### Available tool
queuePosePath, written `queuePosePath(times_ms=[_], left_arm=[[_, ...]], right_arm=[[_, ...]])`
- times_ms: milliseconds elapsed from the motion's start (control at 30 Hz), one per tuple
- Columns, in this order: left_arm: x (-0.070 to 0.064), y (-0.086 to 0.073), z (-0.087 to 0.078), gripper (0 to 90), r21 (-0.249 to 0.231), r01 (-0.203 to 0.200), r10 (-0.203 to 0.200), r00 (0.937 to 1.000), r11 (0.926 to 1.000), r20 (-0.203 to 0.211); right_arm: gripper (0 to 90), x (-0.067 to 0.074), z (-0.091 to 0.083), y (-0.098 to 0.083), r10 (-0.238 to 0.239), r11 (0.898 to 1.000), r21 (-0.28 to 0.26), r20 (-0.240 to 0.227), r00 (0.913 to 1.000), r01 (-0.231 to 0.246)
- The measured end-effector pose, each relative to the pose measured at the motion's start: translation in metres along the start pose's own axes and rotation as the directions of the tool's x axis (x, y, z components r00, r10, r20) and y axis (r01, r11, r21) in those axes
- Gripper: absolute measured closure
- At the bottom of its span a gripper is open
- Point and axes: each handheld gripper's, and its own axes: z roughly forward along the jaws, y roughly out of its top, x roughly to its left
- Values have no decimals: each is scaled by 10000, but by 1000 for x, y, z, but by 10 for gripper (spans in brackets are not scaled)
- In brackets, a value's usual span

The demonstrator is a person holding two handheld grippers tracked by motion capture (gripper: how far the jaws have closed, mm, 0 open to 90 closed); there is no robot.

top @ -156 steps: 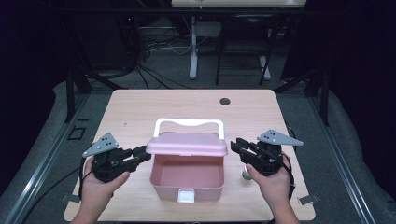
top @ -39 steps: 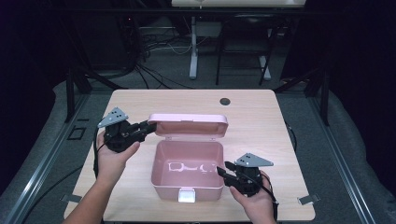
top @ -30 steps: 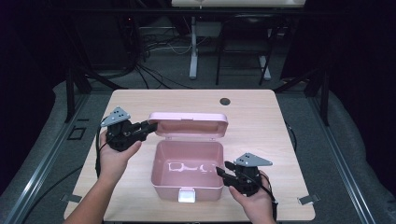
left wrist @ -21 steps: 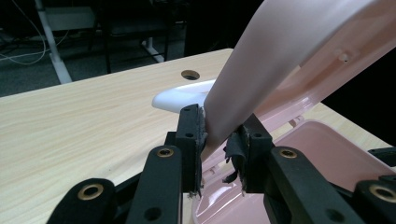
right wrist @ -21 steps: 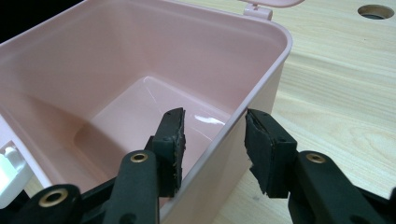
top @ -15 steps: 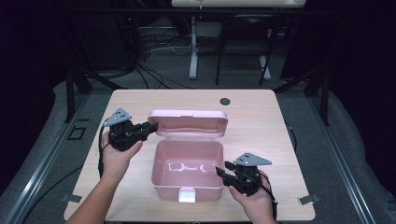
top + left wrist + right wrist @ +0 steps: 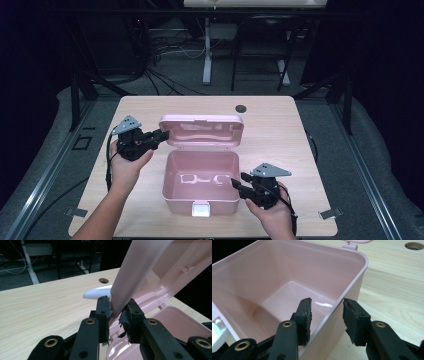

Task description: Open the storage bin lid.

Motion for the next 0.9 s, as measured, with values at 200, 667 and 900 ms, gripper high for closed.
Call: queuePosePath(times_ms=[200,667,900], left_arm=[[1,-1,3,776,141,-28,29,9999,9999,-98],[7,-8,11,800,49,228,-227,9996,9997,-149],[8,-8,13,809,55,290,-289,9993,9996,-216]], right_arm=[[587,0,0,0,28,10000,7,-6,10000,-28],[588,0,0,0,-12,10000,-14,28,10000,12],[587,0,0,0,-30,10000,-5,38,10000,30]])
